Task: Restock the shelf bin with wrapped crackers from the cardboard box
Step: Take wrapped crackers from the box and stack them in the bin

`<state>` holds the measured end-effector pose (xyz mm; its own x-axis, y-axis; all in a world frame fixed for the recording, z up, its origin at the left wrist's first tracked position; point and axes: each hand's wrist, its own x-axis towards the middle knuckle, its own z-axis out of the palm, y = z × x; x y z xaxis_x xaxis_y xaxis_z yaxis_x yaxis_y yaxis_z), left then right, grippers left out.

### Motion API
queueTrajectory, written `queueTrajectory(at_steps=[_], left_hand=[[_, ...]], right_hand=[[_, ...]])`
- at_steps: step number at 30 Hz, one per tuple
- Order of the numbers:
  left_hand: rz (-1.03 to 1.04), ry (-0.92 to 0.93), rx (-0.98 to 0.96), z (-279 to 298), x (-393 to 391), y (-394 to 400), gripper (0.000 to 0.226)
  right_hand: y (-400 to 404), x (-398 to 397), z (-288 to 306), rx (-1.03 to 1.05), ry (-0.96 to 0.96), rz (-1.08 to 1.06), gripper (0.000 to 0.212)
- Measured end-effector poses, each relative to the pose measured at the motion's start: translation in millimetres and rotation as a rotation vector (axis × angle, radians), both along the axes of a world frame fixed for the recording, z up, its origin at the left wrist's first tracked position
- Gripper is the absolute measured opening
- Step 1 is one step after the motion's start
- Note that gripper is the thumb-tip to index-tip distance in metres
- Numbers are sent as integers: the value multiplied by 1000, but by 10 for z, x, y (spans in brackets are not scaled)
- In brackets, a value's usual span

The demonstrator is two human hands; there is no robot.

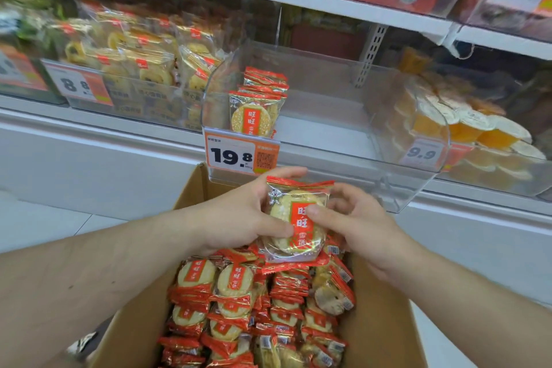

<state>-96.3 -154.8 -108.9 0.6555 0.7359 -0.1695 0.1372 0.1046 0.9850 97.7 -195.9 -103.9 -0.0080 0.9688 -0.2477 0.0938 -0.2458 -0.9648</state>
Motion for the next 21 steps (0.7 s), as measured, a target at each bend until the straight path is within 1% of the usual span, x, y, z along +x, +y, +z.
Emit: queueTrajectory(at_steps=[1, 2, 3, 5, 6, 8, 10, 12, 14, 15, 16, 18, 19, 21], left_hand=[[-5, 12, 60, 23, -8, 0, 84], [-6, 32, 122, 49, -18, -2, 89], [-7, 47, 174, 80, -25, -8, 93], [-7, 42, 219, 137, -45, -10, 101], [-4, 35, 238, 167, -58, -10, 103], [1, 48, 315, 237, -95, -22, 106], [46, 34, 395, 309, -115, -27, 102], [228, -26, 539, 406, -144, -18, 91], [532, -41, 725, 453, -221, 80, 69], [685, -22, 792, 470, -259, 149, 60], [816, -1, 816, 468, -294, 225, 55], [984, 43, 741, 425, -339, 371, 55], [1025, 71, 652, 392, -345, 426, 56], [1030, 98, 448, 344, -336, 483, 59]], right_hand=[[-12, -9, 34, -16, 21, 35, 39], [-25, -19, 59, -22, 2, 70, 28], [-22, -10, 60, -16, -24, 103, 27], [-18, 11, 81, -10, -54, 159, 42], [-29, 11, 112, -3, -52, 182, 46], [-64, 6, 218, 14, -46, 210, 41], [-74, -28, 385, 27, -11, 181, 32], [1, -10, 565, 69, -5, 125, 30], [160, 3, 783, 144, -39, 26, 28], [271, 6, 891, 194, -60, -25, 23], [407, -2, 981, 241, -77, -68, 18], [718, -57, 1090, 288, -137, -93, 15], [886, -99, 1094, 275, -182, -74, 16], [1188, -224, 1021, 178, -257, -10, 18]])
